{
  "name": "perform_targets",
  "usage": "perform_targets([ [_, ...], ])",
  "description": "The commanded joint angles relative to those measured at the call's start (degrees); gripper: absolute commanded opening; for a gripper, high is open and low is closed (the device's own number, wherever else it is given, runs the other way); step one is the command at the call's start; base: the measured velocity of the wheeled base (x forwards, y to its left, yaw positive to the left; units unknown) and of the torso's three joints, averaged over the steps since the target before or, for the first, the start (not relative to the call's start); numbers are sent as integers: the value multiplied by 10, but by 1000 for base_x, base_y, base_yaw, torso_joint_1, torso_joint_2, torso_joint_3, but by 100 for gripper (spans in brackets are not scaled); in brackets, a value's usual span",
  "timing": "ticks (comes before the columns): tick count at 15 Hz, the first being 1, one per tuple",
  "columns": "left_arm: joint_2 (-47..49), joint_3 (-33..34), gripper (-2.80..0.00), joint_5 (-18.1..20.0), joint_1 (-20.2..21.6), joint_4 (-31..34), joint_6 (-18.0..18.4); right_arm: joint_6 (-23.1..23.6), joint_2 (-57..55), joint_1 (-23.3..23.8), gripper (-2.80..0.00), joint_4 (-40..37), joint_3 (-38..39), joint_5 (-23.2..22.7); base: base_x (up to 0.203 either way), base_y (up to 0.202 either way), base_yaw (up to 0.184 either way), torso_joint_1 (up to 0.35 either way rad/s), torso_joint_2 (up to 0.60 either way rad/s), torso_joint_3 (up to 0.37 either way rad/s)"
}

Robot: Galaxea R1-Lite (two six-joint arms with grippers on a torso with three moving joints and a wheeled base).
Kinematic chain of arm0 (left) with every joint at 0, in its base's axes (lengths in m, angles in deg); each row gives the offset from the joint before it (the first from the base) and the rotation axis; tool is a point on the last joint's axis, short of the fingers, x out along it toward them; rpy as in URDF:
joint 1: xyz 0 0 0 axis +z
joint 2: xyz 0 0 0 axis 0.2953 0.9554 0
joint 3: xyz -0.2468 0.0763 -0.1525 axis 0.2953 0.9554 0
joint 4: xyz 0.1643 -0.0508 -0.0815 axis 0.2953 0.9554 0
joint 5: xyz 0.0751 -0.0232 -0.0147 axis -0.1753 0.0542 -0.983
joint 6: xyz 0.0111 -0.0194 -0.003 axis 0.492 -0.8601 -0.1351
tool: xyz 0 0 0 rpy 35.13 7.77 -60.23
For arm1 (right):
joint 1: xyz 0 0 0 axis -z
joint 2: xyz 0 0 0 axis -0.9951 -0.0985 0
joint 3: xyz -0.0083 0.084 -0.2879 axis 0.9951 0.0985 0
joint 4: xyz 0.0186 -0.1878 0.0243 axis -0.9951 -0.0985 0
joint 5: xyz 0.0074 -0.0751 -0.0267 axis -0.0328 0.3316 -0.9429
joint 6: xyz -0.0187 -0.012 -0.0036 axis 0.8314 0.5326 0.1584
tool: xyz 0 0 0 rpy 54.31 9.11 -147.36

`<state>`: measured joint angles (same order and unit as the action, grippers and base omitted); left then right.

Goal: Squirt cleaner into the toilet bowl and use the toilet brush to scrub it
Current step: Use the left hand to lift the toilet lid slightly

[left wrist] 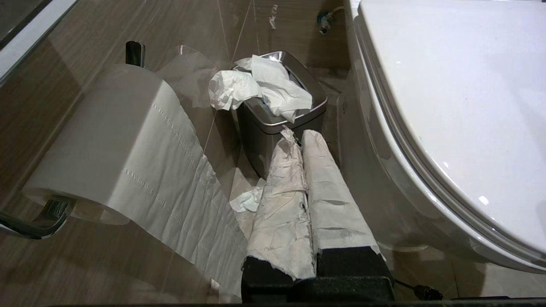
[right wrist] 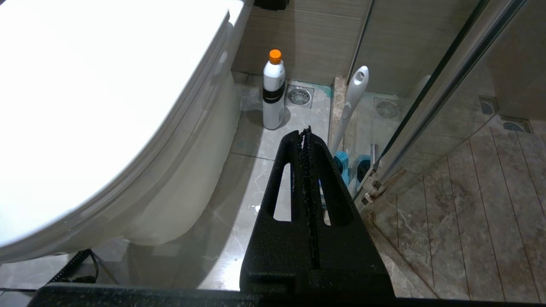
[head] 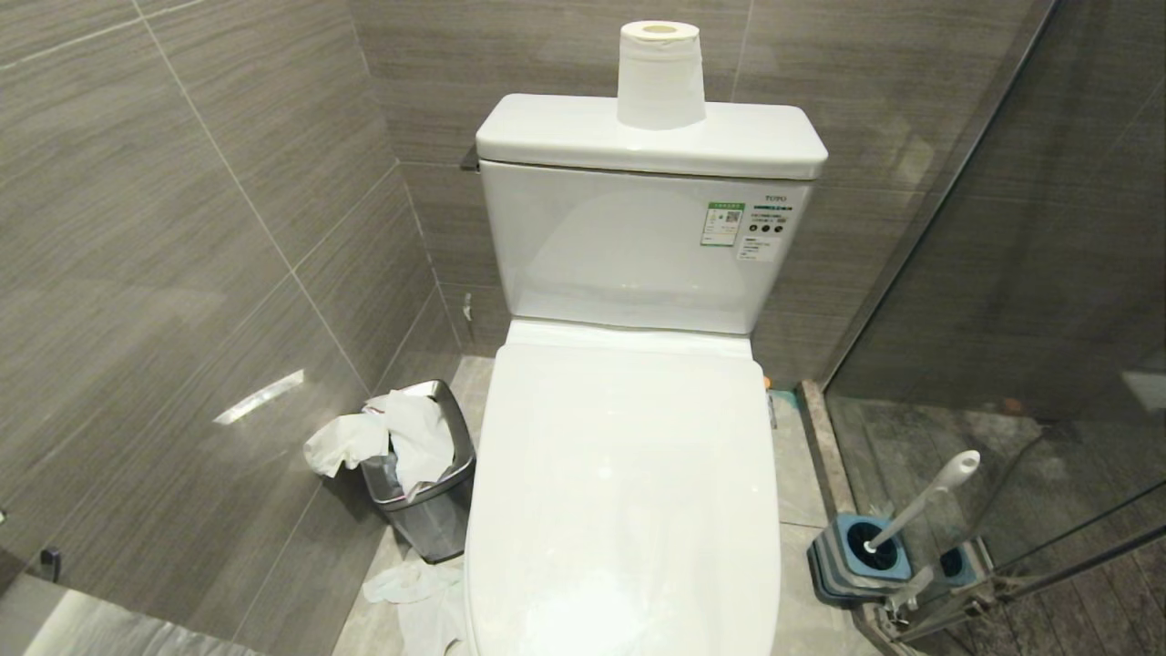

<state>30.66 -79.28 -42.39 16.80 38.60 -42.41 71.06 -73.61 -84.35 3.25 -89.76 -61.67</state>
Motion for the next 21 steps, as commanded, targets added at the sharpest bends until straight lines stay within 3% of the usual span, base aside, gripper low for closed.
perform_targets([
  [1, 0, 2, -280, 0, 0, 0, 0, 0, 0, 0, -280, 0, 0, 0, 0, 0, 0, 0, 0, 0],
  [21, 0, 2, -280, 0, -1, 0, 0, 0, 0, 0, -280, 0, 0, 0, 0, 0, 0, 0, 0, 0],
])
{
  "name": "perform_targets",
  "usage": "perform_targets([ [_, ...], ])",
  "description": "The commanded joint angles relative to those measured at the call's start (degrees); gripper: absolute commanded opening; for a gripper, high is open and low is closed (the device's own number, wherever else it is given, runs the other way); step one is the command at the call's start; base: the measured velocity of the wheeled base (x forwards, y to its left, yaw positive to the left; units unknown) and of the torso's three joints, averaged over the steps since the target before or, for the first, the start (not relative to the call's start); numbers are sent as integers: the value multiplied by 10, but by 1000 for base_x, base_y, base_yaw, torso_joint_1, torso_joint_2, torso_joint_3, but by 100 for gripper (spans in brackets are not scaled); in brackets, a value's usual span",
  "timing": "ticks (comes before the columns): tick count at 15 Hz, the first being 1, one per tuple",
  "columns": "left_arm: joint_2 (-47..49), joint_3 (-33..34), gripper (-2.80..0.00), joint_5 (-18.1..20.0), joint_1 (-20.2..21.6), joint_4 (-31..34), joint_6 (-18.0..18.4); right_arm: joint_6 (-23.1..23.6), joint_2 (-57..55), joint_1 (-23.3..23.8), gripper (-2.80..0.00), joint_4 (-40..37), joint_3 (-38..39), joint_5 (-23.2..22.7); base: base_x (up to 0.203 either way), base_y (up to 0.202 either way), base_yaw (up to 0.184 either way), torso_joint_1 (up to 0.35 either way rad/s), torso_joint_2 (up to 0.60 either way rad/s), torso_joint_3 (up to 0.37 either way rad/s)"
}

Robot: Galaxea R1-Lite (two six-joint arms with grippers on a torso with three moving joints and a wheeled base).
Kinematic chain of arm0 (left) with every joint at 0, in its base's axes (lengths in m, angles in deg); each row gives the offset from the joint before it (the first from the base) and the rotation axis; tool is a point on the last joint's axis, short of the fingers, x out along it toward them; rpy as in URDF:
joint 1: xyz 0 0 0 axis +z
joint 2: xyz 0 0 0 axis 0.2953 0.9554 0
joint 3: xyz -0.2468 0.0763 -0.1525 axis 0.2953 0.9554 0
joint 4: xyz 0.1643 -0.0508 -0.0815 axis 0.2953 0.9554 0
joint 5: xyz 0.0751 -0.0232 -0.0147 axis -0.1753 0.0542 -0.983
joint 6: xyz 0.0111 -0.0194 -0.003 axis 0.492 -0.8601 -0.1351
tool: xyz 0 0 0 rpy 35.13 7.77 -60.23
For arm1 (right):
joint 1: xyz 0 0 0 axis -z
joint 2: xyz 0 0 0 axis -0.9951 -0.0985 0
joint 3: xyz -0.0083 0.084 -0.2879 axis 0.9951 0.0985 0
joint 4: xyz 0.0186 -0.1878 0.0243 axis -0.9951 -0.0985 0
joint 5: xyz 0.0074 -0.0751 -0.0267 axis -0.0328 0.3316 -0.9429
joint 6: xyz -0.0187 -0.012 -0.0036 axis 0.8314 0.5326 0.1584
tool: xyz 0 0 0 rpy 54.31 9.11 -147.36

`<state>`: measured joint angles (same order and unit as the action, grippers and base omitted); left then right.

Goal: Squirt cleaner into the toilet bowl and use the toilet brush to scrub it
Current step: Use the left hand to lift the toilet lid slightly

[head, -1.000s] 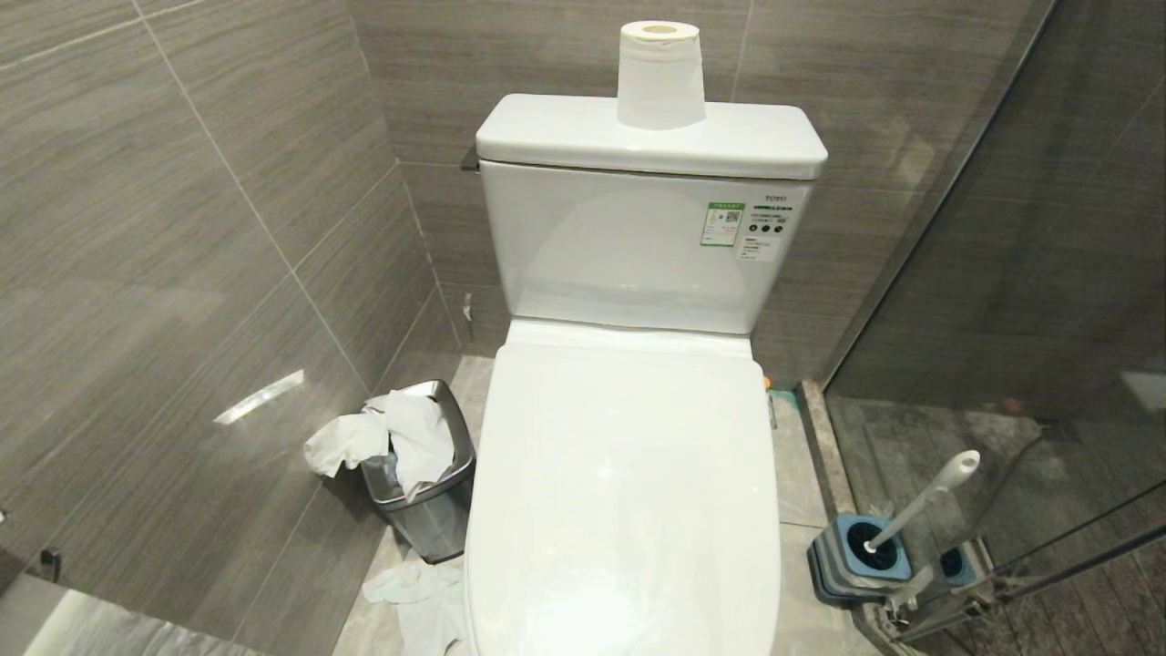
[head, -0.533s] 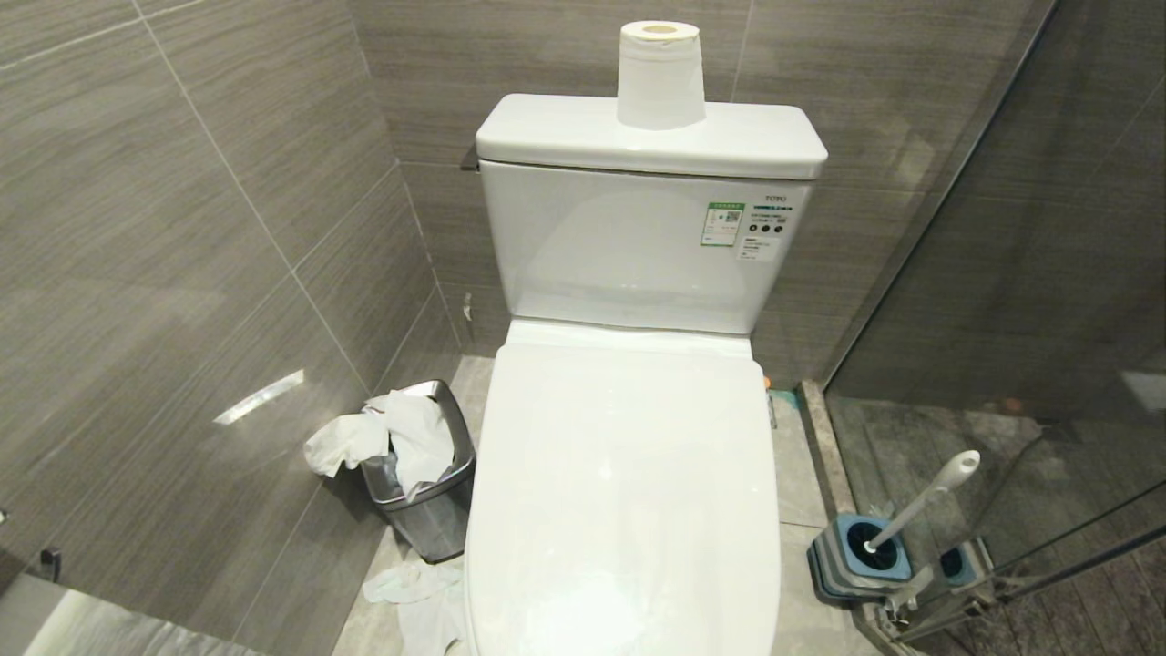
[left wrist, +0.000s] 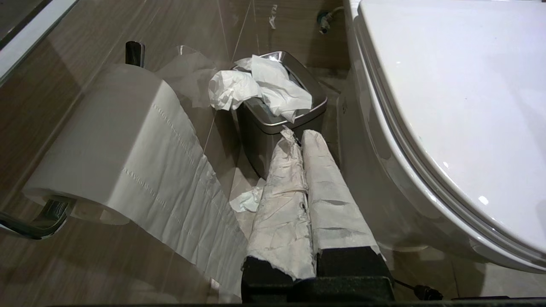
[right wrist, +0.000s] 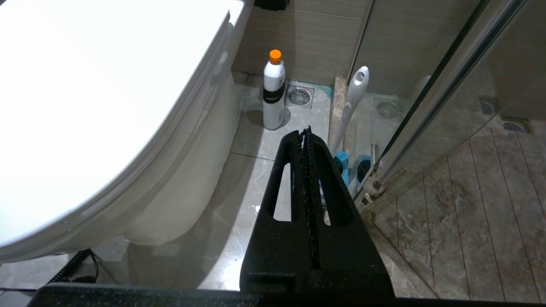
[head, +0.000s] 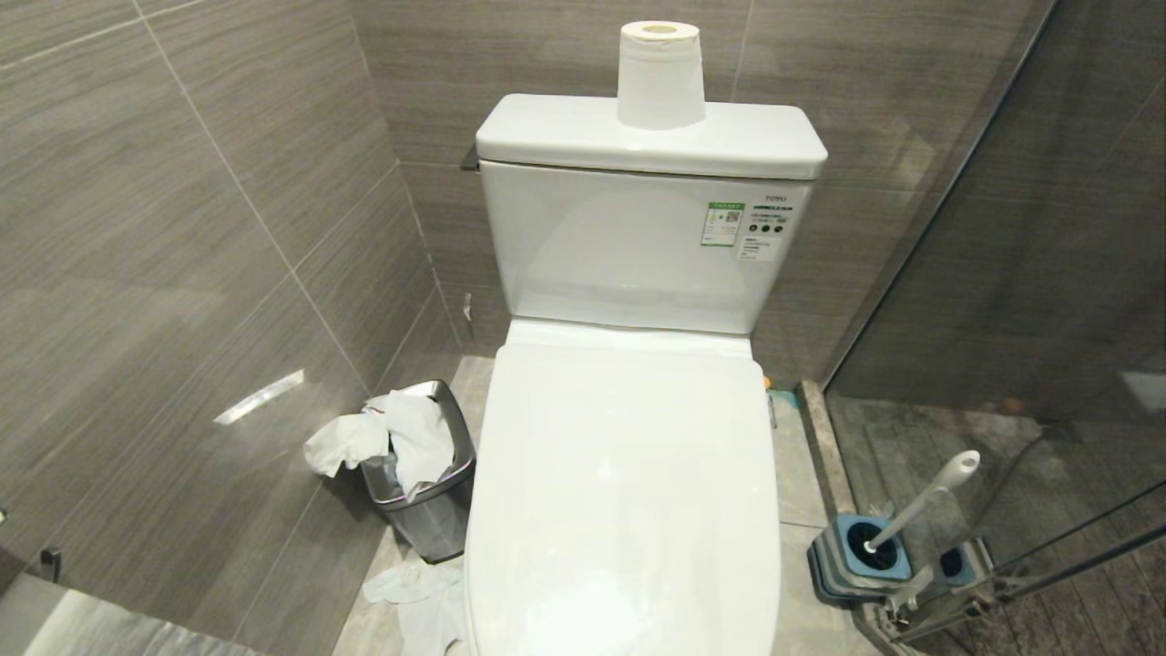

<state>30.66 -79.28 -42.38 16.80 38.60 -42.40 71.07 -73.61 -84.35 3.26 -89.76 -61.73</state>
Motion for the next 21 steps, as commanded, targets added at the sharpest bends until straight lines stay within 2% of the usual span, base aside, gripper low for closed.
perform_targets([
  [1, 0, 2, -280, 0, 0, 0, 0, 0, 0, 0, -280, 0, 1, 0, 0, 0, 0, 0, 0, 0],
  [21, 0, 2, -280, 0, -1, 0, 0, 0, 0, 0, -280, 0, 1, 0, 0, 0, 0, 0, 0, 0],
])
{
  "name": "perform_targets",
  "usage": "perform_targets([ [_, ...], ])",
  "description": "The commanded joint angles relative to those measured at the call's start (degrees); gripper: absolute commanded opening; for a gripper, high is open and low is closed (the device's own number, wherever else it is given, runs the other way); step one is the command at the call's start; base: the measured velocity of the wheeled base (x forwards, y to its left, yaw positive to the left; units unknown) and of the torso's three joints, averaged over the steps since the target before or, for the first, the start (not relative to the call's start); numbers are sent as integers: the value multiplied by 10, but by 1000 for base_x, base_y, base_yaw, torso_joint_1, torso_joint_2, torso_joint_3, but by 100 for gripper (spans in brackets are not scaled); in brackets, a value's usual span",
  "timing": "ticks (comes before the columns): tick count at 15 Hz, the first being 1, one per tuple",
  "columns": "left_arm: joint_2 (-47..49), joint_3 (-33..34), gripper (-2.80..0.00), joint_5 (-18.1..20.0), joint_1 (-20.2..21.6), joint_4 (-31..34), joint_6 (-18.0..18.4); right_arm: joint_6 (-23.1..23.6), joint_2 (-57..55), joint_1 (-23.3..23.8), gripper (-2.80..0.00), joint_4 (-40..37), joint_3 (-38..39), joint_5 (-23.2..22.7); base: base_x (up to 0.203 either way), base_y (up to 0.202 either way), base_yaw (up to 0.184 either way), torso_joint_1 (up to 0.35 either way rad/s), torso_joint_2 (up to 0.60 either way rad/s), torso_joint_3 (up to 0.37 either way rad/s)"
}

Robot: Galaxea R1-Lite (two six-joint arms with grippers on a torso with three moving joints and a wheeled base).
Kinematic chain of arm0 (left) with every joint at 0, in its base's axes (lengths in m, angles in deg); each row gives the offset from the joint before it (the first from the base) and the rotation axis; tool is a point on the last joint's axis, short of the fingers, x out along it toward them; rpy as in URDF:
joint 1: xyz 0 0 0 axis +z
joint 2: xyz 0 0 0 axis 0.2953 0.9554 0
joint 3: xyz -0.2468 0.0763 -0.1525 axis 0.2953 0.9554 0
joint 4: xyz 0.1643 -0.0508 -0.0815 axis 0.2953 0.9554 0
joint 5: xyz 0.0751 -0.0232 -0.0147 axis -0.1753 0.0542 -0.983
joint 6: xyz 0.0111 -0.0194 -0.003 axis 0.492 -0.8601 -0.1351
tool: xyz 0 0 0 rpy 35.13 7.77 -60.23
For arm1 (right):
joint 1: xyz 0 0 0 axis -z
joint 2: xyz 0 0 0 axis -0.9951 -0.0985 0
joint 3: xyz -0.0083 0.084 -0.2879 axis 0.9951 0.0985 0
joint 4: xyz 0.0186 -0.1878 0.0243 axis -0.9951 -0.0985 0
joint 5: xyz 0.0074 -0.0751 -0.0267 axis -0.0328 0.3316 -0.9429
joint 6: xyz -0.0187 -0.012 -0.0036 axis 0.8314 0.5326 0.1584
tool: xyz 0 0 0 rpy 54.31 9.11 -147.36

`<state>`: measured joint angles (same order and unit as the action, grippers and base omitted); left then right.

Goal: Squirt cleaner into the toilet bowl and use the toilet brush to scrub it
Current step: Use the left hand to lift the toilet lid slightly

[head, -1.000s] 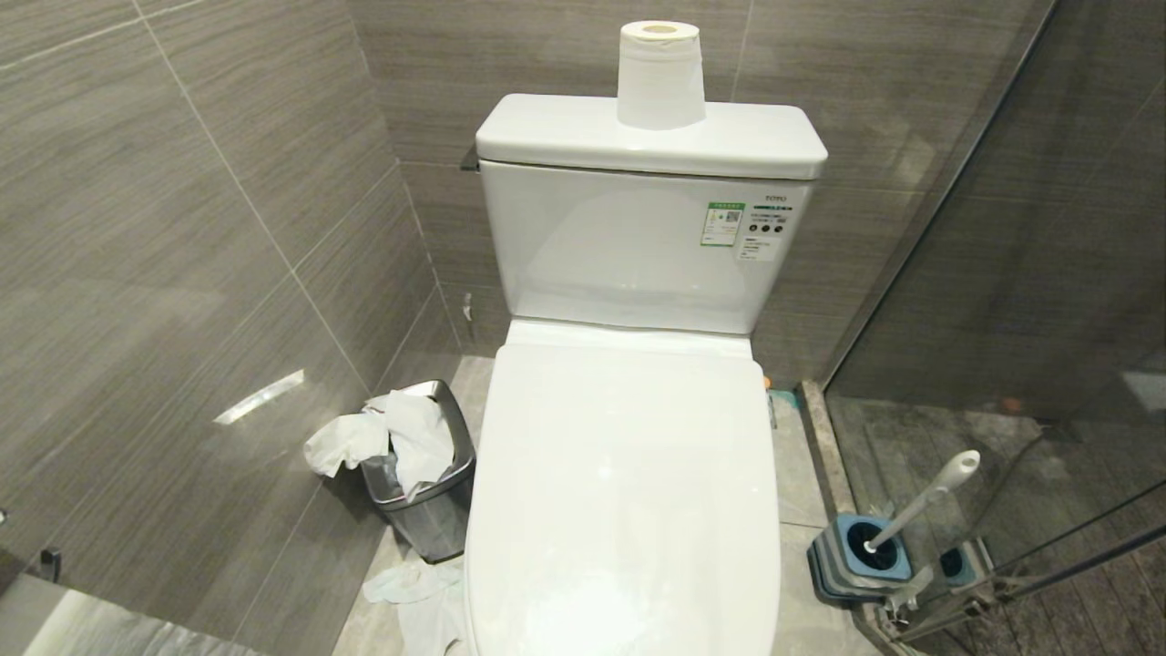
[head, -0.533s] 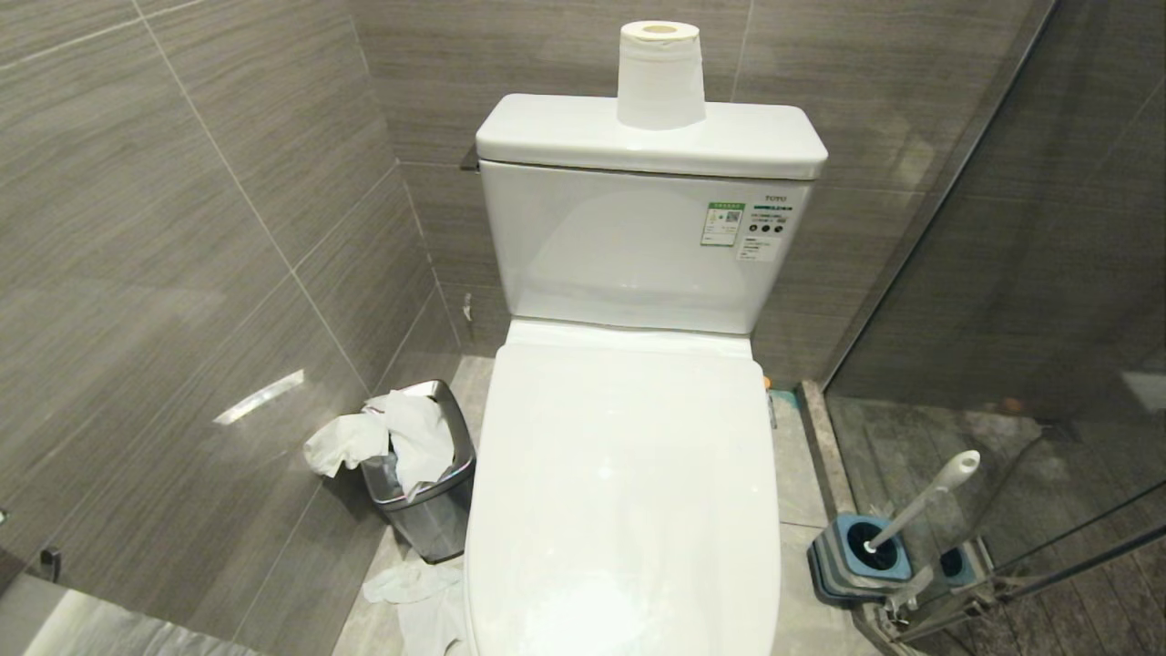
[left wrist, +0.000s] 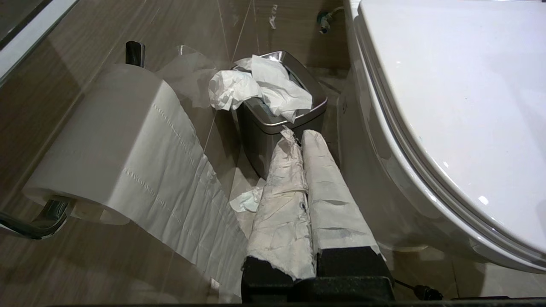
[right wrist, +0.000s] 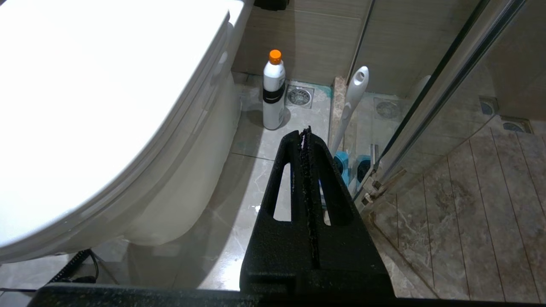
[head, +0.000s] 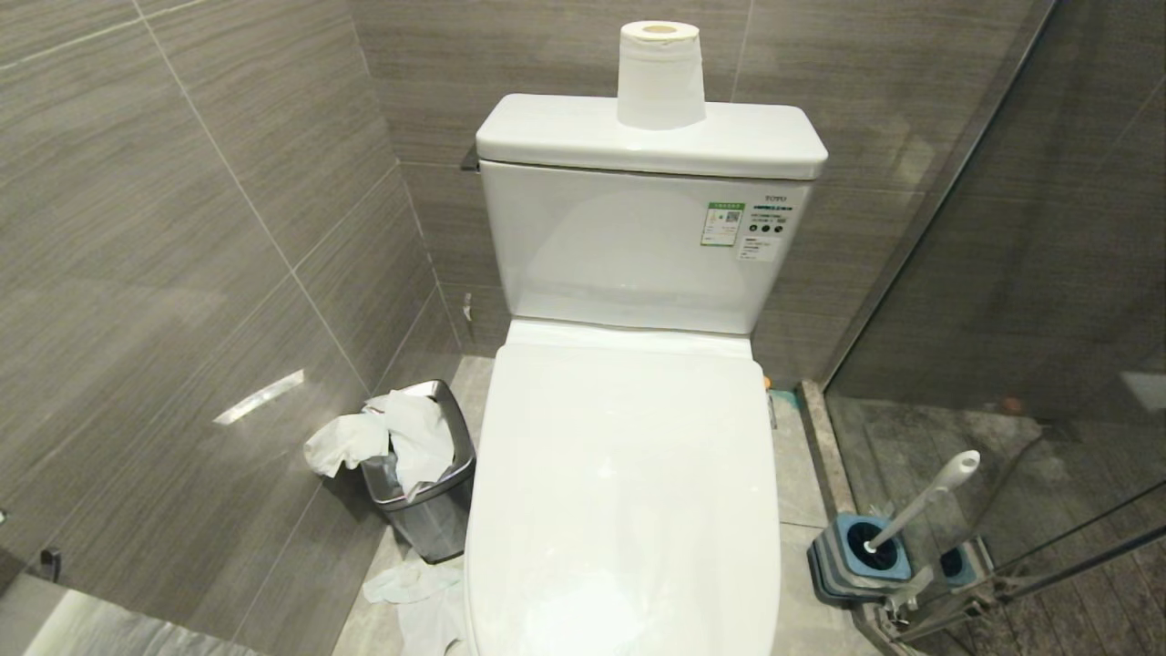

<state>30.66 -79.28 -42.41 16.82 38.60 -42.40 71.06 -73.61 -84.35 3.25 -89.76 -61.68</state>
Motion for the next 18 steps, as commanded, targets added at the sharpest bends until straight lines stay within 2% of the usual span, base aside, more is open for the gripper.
perform_targets([
  [1, 0, 2, -280, 0, 0, 0, 0, 0, 0, 0, -280, 0, 0, 0, 0, 0, 0, 0, 0, 0],
  [12, 0, 1, -280, 0, 0, 0, 0, 0, 0, 0, -280, 0, 0, 0, 0, 0, 0, 0, 0, 0],
  [14, 0, 1, -280, 2, 0, 2, 10, 0, 0, 0, -280, 0, 1, 0, 0, 0, 0, 0, 0, 0],
  [15, 0, 1, -280, 5, 0, 3, 25, 0, 0, 0, -280, 0, 0, 0, 0, 0, 0, 0, 0, 0],
  [17, 0, 1, -280, 9, 0, 4, 93, 0, 0, 0, -280, 0, 0, 0, 0, 0, 0, 0, 0, 0],
  [18, 0, 1, -280, 25, 0, 3, 120, 0, 0, 0, -280, 0, 0, 0, 0, 0, 0, 0, 0, 0],
])
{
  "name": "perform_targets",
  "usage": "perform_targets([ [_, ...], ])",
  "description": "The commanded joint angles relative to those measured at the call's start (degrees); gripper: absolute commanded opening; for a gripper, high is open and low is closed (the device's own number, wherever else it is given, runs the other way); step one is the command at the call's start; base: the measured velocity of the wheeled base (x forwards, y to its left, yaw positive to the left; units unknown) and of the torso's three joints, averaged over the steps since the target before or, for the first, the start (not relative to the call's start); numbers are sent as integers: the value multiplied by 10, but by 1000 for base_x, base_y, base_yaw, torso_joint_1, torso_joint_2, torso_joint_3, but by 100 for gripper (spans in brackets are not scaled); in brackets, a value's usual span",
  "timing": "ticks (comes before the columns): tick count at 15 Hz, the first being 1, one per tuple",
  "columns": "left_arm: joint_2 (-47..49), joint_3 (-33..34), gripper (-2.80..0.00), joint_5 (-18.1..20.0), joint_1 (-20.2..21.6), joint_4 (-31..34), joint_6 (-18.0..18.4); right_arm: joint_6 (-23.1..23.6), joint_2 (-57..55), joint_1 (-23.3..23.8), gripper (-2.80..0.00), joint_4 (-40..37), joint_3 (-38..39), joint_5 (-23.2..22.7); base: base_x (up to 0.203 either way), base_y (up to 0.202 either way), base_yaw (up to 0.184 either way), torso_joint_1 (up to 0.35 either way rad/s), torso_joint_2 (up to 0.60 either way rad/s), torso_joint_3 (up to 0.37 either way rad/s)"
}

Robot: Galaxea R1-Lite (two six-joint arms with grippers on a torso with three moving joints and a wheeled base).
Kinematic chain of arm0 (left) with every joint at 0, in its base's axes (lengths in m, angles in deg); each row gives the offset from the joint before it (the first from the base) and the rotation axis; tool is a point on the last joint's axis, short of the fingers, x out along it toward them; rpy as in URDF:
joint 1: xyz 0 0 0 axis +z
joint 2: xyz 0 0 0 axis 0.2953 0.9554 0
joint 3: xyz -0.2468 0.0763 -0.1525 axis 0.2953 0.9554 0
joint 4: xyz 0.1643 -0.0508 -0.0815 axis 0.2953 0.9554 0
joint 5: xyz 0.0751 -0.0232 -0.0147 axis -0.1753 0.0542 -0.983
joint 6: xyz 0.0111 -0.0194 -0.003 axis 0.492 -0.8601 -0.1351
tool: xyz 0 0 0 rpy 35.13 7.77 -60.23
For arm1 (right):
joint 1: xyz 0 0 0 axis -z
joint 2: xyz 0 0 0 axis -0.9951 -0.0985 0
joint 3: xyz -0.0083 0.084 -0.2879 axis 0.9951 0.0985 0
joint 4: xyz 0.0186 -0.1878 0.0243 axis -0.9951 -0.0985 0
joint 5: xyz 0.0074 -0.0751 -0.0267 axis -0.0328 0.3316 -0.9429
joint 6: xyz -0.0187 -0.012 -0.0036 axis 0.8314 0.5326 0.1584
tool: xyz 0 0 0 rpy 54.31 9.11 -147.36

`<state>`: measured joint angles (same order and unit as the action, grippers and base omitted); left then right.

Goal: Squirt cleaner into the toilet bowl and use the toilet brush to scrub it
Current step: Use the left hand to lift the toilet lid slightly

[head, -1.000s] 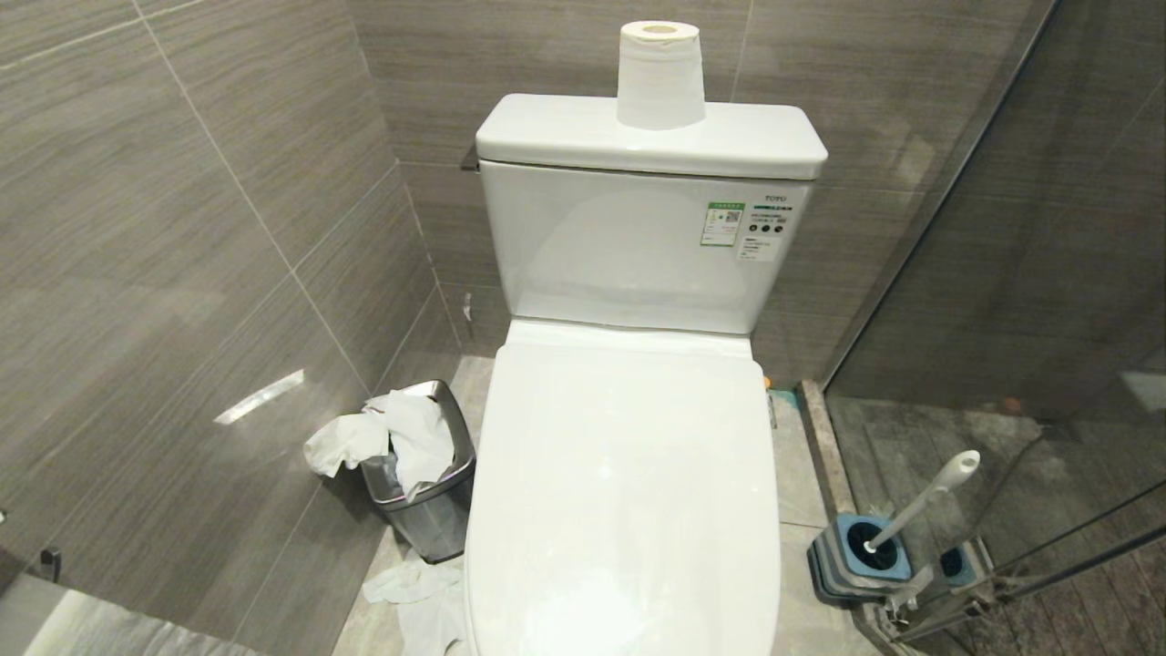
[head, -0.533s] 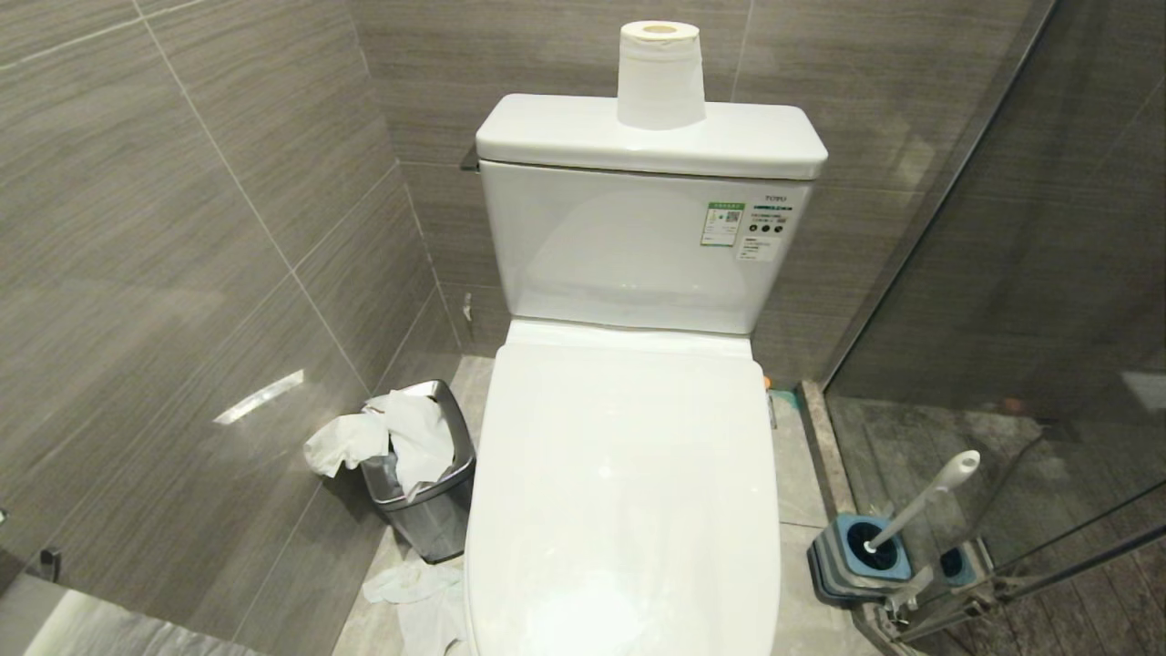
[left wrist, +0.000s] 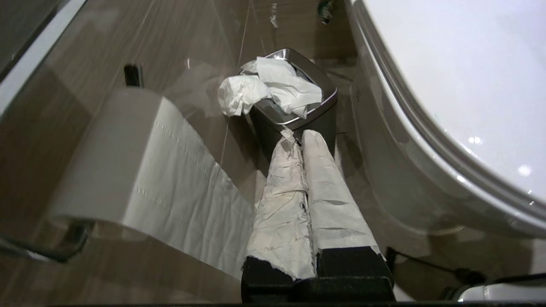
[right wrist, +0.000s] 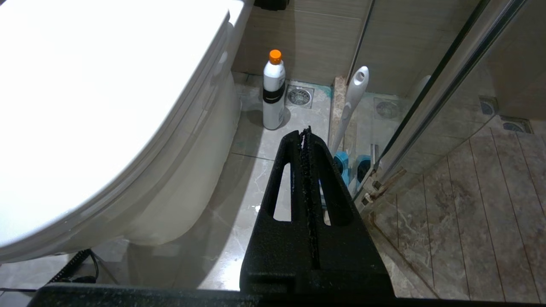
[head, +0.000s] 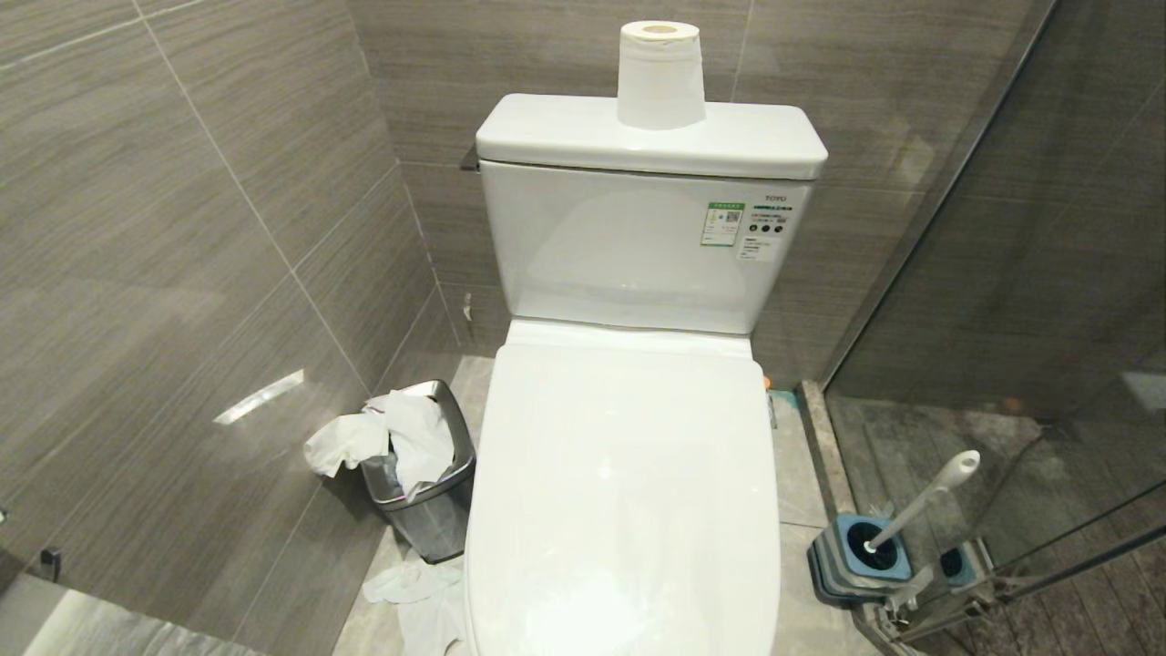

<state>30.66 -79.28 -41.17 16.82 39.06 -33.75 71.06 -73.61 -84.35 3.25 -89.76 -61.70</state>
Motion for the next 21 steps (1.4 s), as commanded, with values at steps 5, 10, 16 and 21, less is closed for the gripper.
perform_targets([
  [5, 0, 2, -280, 14, 0, -1, -21, 63, 0, 0, -280, 2, 1, -18, 0, 0, 0, 0, 0, 0],
  [10, 0, 1, -280, 6, 0, -2, -35, -7, 0, 0, -280, 1, 0, -5, 0, 0, 0, 0, 0, 0],
  [16, 0, 1, -280, 6, 0, -3, -35, -21, 0, 0, -280, 1, 0, 2, 0, 0, 0, 0, 0, 0],
  [21, 0, 2, -280, 4, 0, -5, -59, -20, 0, 0, -280, 1, 0, 2, 0, 0, 0, 0, 0, 0],
])
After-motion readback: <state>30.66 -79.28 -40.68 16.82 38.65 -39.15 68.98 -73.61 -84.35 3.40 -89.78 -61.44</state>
